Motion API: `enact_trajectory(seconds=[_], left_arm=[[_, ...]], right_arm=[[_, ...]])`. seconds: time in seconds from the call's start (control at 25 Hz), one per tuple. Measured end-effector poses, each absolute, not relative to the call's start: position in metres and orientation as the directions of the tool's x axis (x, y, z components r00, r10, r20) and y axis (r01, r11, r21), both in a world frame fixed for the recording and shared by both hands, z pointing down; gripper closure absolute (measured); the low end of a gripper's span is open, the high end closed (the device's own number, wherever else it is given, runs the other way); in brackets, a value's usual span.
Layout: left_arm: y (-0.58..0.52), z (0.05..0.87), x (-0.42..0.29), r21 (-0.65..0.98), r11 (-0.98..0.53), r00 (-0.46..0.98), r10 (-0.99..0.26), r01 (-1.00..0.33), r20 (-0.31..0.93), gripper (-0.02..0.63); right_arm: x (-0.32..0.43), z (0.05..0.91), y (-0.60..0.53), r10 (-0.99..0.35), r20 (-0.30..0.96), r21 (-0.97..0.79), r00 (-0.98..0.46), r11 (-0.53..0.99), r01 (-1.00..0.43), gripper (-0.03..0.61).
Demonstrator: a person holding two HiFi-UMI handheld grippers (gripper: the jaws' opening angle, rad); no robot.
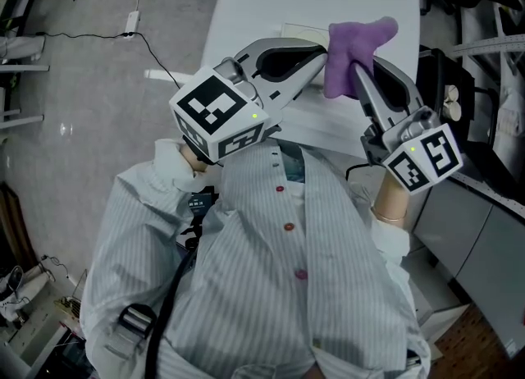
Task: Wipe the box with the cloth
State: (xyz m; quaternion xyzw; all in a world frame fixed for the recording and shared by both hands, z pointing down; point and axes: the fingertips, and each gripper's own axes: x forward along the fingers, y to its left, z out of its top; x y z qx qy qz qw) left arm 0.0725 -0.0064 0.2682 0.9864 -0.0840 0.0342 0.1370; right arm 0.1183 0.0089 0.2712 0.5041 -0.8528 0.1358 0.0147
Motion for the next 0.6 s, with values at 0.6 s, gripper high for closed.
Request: enact_trajectory(seconds=[0.6], left_arm=[[-0.0047,0.2761,0.0769,0.251,-0.955,0.983,-0.131,-0.159,0.126,0.601]], right_arm=[[0.1219,0.2759,0.008,-0.856,0.17,-0.226,-0.489,0.449,-0.865,0.52]])
